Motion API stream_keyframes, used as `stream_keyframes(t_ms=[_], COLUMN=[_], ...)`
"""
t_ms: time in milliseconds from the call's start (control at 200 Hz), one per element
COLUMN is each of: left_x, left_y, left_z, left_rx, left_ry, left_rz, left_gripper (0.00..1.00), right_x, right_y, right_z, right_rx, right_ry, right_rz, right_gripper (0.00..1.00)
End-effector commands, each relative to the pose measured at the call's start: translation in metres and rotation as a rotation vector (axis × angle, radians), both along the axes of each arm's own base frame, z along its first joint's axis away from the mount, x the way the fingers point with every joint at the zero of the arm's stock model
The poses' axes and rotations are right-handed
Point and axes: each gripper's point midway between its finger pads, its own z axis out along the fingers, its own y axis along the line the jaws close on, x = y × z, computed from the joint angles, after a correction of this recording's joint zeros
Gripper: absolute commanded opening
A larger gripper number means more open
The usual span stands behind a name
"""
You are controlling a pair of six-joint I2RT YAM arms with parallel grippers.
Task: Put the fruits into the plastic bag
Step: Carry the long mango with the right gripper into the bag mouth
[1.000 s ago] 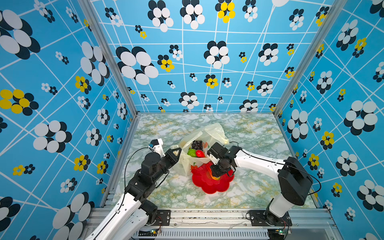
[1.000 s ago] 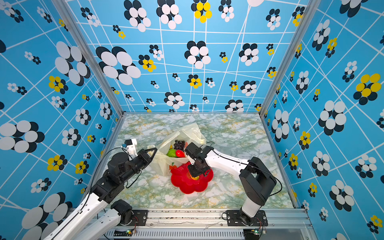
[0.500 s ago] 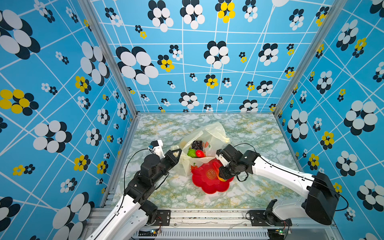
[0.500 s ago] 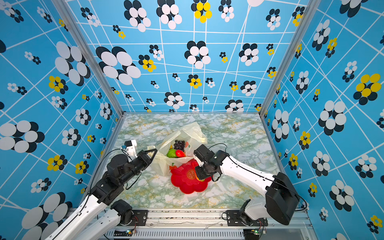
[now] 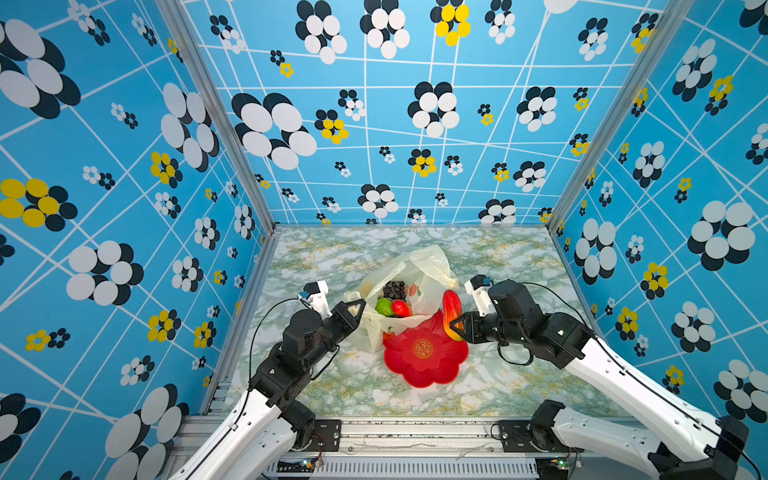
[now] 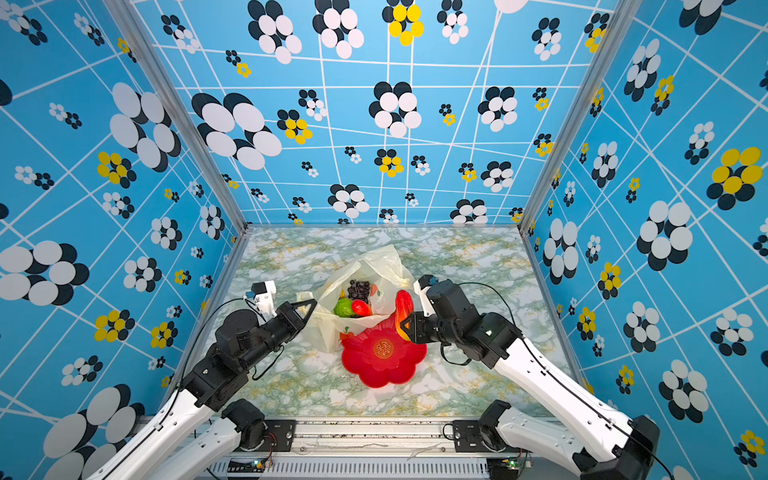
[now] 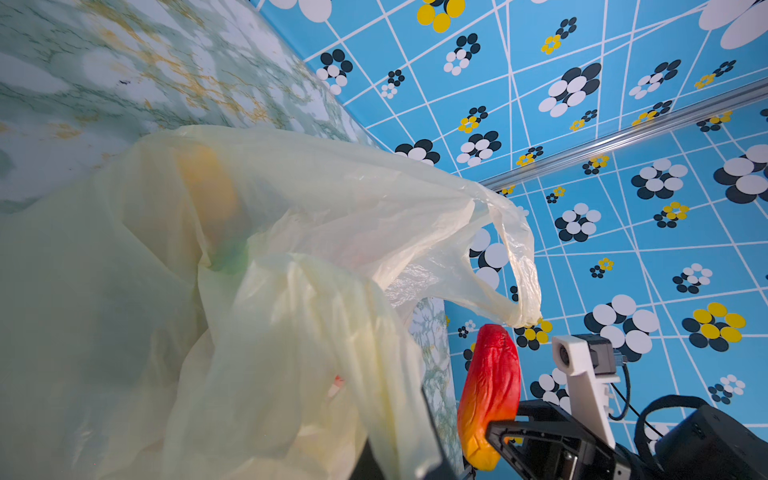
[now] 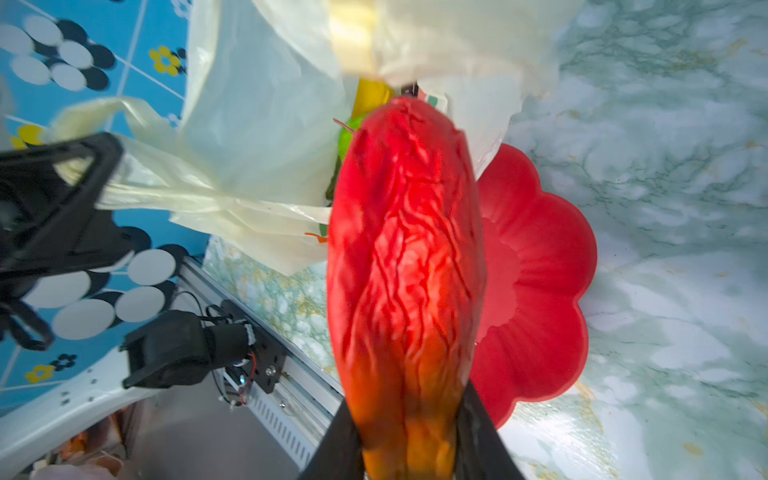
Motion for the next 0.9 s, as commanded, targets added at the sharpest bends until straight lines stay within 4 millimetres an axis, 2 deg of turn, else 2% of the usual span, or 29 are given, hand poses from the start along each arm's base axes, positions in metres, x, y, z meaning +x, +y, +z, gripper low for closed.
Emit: stream_keyframes(t_ms=[0, 170, 275, 550, 750, 895], left_x=[-0.001, -0.003, -0.004, -0.007, -0.007, -0.007], left_y=[0.000, -0.001, -0.003, -0.008, -0.014, -0.019], left_z=[0.003, 0.011, 0.011, 0.013, 0.011, 0.011], left_rx=[-0.007, 0.003, 0.001, 0.006, 0.008, 0.017], left_ry=[-0.011, -0.022, -0.025, -0.030, -0.020, -0.019], left_rz=[0.003, -0.006, -0.012, -0.032, -0.047, -0.055], left_gripper=[0.00, 0.00, 0.00, 0.00, 0.00, 0.00], right_x=[0.007, 0.009, 0.012, 0.014, 0.006, 0.000], right_y=[-0.003, -0.001, 0.005, 0.039, 0.070, 0.085], right_z=[0.034, 0.072, 0.084, 0.117, 0.116, 0.103], right_rx=[0.133, 0.263, 0.330, 0.590, 0.655, 0.649], right_ry=[-0.036, -0.091, -0.090, -0.012, 0.113, 0.205], right_rz=[-0.085, -0.119, -0.126, -0.071, 0.064, 0.138], right_gripper=[0.26, 0.24, 0.23, 0.21, 0.21, 0.20])
